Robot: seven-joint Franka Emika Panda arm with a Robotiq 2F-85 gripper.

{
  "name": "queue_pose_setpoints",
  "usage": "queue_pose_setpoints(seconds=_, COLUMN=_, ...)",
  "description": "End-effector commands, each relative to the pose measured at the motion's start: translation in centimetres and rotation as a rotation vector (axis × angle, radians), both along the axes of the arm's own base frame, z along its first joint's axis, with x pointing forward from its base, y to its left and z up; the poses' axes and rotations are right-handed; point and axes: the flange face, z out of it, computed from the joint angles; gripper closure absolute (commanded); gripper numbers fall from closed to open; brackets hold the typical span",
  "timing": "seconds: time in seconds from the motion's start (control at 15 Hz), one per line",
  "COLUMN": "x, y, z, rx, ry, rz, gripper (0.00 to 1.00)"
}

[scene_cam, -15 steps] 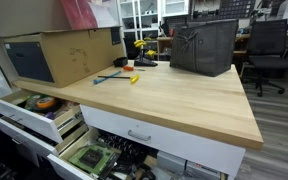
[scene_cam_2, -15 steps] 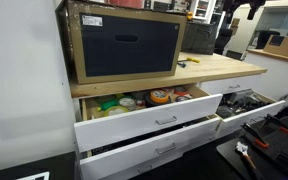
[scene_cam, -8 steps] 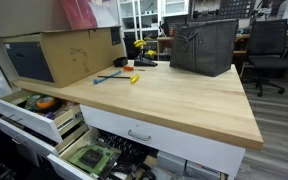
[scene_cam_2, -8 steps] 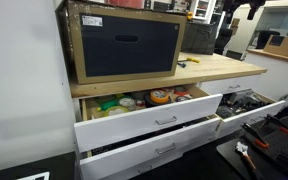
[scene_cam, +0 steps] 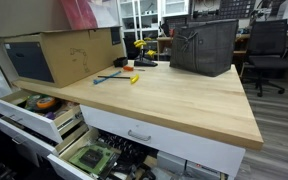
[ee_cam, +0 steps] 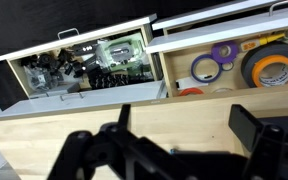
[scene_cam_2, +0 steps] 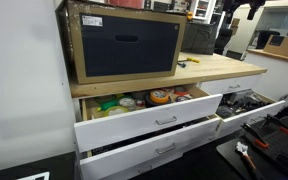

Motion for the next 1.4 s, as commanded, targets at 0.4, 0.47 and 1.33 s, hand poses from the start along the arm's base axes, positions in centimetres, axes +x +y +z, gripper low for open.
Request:
queue_pose_setpoints(seconds=0.4, x=4.8, y=-10.8, z=-1.1, rx=-0.02, ry=0.015, rz=-0.083, gripper=0.0)
queue_pose_setpoints(seconds=0.47, x=5.1, y=-11.9, z=-1.2, rx=-0.013, ry=0.014, rz=-0.098, gripper=0.0)
queue_pose_setpoints(seconds=1.33, x=4.8, y=-19.8, z=-5.7, rx=0.075, ry=-0.024, rz=-0.324, gripper=0.0)
